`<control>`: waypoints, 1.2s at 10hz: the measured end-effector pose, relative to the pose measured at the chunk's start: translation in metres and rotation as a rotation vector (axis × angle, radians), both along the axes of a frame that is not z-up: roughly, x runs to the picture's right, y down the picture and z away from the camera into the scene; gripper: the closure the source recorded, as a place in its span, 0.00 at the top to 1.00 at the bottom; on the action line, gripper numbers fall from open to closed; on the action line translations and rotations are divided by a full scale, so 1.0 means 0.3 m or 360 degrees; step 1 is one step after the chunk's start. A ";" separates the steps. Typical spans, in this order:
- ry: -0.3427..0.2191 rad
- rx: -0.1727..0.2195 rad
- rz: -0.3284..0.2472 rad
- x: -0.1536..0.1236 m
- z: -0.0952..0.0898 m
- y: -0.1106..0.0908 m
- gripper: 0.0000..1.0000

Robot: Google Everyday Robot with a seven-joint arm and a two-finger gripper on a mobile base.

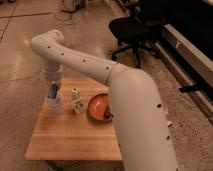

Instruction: Place the white sponge in the ceramic cup

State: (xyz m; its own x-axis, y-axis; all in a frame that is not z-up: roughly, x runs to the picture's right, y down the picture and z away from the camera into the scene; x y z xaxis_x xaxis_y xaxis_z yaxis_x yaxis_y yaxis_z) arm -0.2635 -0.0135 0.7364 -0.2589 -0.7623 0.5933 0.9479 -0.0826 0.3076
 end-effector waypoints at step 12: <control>0.0004 -0.0121 -0.0157 -0.063 0.118 0.048 0.41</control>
State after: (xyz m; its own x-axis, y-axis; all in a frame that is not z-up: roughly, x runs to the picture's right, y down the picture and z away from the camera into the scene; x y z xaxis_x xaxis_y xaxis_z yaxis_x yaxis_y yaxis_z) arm -0.2825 0.0009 0.7717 -0.3289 -0.6857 0.6493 0.9371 -0.1520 0.3142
